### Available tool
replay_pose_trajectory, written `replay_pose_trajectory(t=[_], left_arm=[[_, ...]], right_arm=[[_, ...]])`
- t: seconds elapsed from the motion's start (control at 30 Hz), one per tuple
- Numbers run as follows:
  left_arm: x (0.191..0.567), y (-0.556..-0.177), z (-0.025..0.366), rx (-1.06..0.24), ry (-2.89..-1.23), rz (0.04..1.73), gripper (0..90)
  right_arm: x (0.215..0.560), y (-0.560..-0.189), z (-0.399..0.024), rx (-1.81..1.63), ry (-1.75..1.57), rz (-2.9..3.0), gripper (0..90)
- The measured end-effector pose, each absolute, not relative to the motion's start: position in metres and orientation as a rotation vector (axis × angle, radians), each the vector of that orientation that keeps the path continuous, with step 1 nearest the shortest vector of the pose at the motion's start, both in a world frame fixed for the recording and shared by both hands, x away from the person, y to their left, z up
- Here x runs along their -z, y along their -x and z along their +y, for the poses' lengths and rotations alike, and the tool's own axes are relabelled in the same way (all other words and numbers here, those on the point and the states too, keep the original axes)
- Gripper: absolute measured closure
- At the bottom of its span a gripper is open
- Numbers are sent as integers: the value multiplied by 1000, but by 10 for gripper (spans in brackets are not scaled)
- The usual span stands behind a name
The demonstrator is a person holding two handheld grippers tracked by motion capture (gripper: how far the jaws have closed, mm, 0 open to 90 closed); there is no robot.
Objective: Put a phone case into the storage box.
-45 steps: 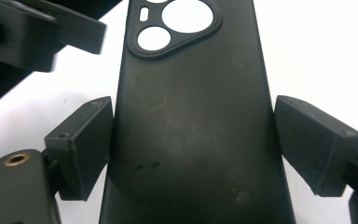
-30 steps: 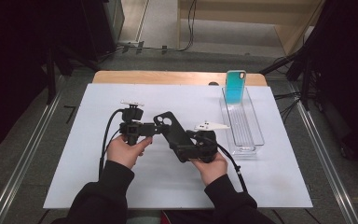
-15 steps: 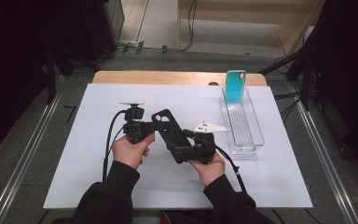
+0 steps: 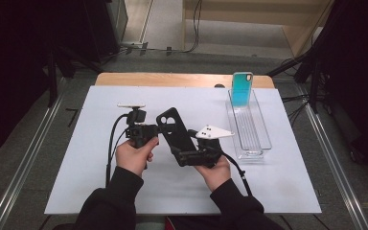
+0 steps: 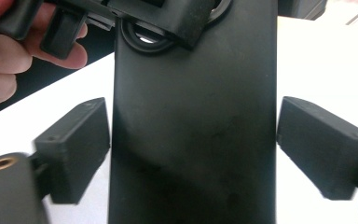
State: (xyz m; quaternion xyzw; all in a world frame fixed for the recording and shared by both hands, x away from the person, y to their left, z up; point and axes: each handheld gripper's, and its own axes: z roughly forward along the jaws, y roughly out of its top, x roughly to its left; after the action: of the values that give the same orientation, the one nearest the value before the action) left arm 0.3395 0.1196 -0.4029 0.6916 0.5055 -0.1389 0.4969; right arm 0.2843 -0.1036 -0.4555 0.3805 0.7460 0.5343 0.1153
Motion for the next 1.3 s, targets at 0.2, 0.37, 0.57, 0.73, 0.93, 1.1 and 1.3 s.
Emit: replay_pose_trajectory(t=[0.2,0.37,0.57,0.73,0.93,1.1,1.3], left_arm=[[402,-339,122,317,-1675,1220,828],[401,-338,123,268,-1693,1218,827],[402,-334,120,188,-1739,1183,826],[402,-331,117,108,-1774,1141,825],[402,-326,112,28,-1809,1083,825],[400,-321,107,-45,-1849,1015,824],[400,-317,102,-91,-1861,965,824]], right_arm=[[452,-291,-109,-1569,-1146,2229,0],[450,-292,-113,-1543,-1143,2286,0],[450,-292,-115,-1526,-1137,2337,0],[450,-294,-118,-1546,-1165,2345,0],[451,-295,-119,-1526,-1161,2350,0],[450,-295,-120,-1544,-1153,2328,0],[447,-294,-117,-1537,-1111,2324,0]])
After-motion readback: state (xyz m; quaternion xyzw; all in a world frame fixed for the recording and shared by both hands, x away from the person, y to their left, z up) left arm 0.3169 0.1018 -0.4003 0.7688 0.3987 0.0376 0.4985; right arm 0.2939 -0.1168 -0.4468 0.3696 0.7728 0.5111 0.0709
